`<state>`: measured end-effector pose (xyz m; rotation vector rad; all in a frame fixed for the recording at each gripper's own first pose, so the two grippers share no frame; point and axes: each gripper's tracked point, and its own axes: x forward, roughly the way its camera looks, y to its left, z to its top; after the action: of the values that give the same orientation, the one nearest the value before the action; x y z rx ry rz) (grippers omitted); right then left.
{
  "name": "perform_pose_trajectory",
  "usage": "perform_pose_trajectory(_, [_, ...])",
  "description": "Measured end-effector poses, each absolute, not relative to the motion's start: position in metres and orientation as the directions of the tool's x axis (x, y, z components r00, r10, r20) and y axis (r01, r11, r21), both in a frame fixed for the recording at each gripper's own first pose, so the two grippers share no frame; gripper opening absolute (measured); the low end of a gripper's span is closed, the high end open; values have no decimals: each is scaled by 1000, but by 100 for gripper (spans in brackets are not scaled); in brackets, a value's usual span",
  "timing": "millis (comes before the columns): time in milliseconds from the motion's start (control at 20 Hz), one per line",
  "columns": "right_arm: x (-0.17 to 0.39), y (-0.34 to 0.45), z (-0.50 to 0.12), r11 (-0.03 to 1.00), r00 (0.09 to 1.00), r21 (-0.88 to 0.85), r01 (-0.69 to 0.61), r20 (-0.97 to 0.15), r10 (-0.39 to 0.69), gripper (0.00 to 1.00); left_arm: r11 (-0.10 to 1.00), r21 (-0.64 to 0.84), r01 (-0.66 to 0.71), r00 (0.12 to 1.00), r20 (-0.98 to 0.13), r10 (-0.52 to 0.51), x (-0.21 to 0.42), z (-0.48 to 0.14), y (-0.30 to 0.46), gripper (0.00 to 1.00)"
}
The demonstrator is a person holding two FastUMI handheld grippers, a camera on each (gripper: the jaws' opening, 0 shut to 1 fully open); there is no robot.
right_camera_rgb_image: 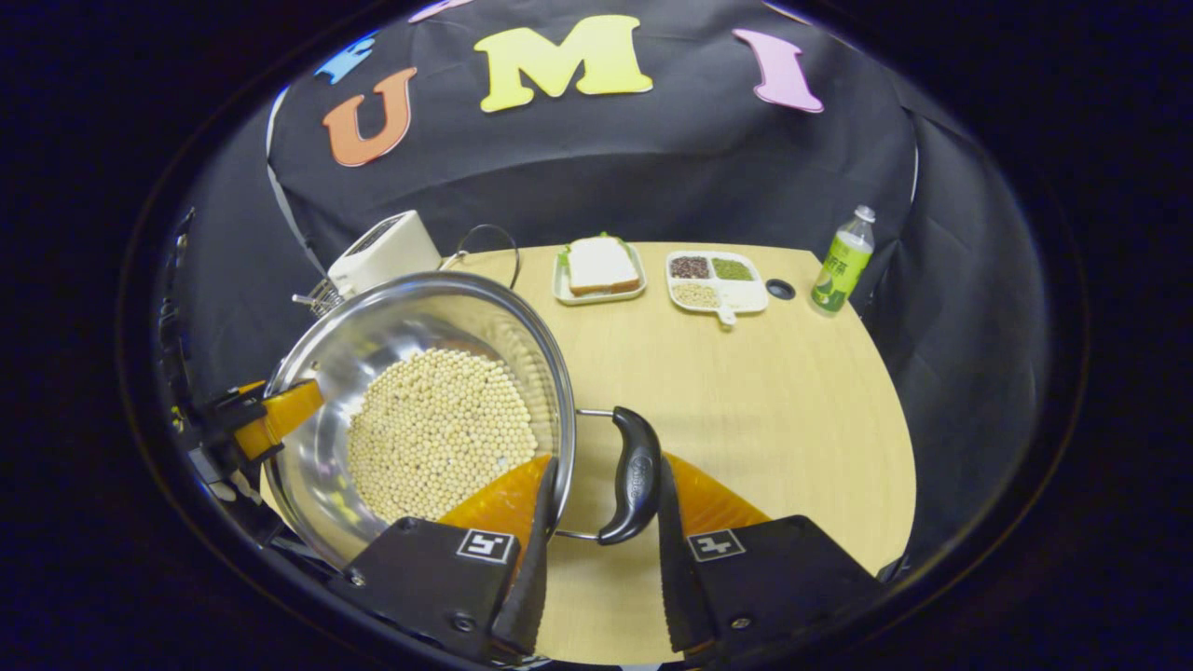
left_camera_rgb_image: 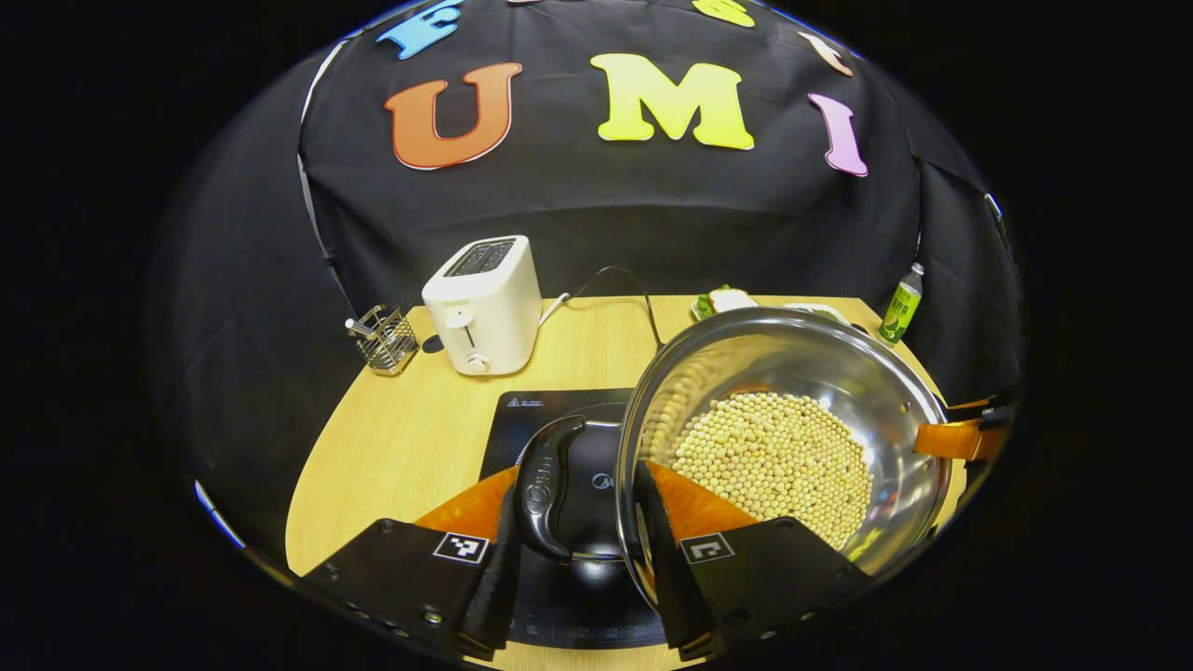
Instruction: First push the handle of the pot to place it horizontally, then grasp the pot with both hands and set it on the induction cooktop.
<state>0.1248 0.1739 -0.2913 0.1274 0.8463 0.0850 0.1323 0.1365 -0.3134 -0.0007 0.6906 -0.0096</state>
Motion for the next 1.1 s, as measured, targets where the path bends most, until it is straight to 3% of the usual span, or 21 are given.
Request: perform_pose_trajectory(1100, [164,277,-329,990,611,144,8,-784,109,51,1000,13,-11,738,-675,17,167,-364,221,60])
